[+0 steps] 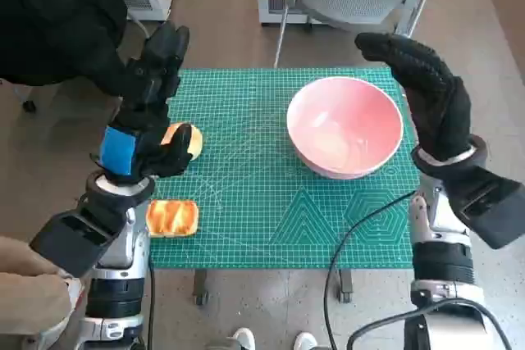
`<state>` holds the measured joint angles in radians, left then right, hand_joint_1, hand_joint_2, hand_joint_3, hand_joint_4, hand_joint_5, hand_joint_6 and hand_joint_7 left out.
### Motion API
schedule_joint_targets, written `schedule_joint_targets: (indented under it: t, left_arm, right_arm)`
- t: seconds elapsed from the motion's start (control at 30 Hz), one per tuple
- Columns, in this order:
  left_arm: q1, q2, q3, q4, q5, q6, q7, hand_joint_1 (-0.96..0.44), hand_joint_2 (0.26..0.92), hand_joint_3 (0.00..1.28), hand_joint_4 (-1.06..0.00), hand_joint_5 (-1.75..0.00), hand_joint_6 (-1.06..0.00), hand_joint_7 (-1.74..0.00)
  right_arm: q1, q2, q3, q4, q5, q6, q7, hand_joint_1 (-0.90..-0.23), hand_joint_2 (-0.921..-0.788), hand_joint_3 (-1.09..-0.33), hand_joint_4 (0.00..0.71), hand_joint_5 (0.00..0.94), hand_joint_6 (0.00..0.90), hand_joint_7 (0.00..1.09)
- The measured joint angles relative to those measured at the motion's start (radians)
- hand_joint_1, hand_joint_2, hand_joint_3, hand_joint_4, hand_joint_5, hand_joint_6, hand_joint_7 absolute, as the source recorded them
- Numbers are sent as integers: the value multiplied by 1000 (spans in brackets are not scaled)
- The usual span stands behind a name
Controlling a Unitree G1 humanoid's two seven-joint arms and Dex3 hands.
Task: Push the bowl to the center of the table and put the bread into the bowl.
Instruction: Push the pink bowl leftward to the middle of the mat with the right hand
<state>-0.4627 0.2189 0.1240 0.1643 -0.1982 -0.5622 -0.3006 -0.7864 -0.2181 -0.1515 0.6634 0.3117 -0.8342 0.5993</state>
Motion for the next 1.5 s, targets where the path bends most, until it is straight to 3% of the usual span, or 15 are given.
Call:
schedule_joint_targets:
  t: [1.5]
  left_arm:
    - [33, 1, 7, -74, 2, 49, 15, -732, 921, 681, 1, -150, 1, -307]
  right_arm:
    - [0, 0, -5, -4, 0, 0, -3, -685, -921, -687, 86, 2, 174, 7]
